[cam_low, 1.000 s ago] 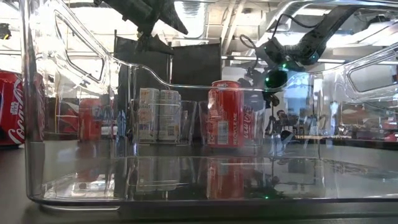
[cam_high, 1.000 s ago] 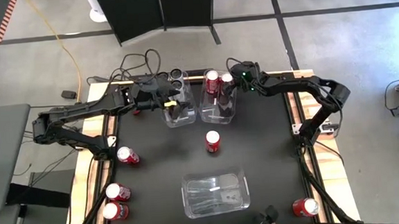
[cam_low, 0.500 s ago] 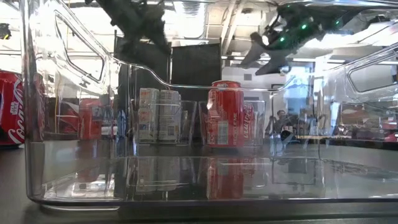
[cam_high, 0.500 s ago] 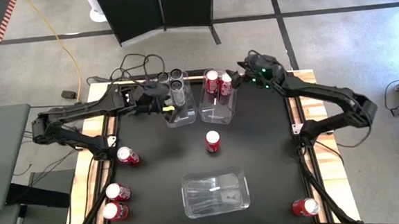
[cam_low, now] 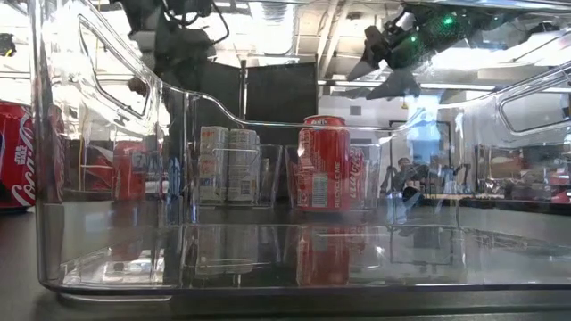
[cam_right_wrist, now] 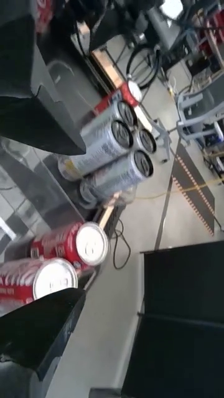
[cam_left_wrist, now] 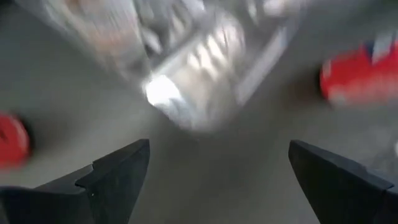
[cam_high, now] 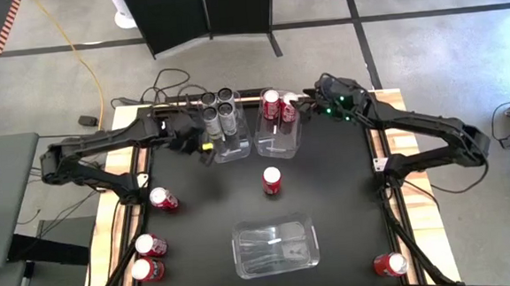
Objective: Sort soda cans
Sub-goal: Put the top red soda can into the top right transparent bin
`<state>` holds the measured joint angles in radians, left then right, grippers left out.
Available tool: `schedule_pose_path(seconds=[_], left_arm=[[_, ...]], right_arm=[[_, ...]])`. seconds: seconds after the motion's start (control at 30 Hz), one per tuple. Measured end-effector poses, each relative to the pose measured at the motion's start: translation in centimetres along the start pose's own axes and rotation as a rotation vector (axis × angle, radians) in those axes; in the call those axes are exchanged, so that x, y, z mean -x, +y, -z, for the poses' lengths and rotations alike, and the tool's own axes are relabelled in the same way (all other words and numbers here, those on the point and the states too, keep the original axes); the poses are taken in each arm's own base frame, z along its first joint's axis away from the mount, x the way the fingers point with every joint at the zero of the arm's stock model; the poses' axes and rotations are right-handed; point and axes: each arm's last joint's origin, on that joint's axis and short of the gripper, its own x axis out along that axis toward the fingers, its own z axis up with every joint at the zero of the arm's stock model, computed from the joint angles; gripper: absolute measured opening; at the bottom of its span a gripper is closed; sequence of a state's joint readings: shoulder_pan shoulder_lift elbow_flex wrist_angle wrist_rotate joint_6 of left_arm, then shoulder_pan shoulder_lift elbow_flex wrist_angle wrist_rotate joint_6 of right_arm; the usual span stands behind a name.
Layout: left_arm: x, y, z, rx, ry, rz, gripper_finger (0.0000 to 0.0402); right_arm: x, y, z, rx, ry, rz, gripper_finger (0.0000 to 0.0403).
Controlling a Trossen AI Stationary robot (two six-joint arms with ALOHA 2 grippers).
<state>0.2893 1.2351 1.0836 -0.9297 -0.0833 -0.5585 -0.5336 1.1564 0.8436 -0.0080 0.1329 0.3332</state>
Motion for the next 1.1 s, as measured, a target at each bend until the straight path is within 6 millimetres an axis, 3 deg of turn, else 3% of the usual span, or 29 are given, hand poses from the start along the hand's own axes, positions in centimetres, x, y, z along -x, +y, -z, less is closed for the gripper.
schedule_pose_path(seconds=[0.33, 0.57, 0.87, 1.1], left_arm=[[2.9, -0.7, 6.8, 0.047, 0.410, -0.164, 0.0377], [4.4, -0.5, 8.6, 0.035, 0.449, -0.208, 0.0377], [2.3, 0.4, 10.6, 0.052, 0.532, -0.295, 0.0377], [0.1, 0.8, 11.9, 0.060, 0.594, -0.264, 0.0377]], right_arm=[[0.0, 1.5, 0.7, -0.014, 0.030, -0.053, 0.0378], [-0.6, 2.5, 1.6, -0.020, 0.065, -0.079, 0.0379], [-0.3, 3.4, 2.1, -0.002, 0.079, -0.082, 0.0379], [-0.2, 3.7, 2.3, 0.006, 0.083, -0.073, 0.0379]])
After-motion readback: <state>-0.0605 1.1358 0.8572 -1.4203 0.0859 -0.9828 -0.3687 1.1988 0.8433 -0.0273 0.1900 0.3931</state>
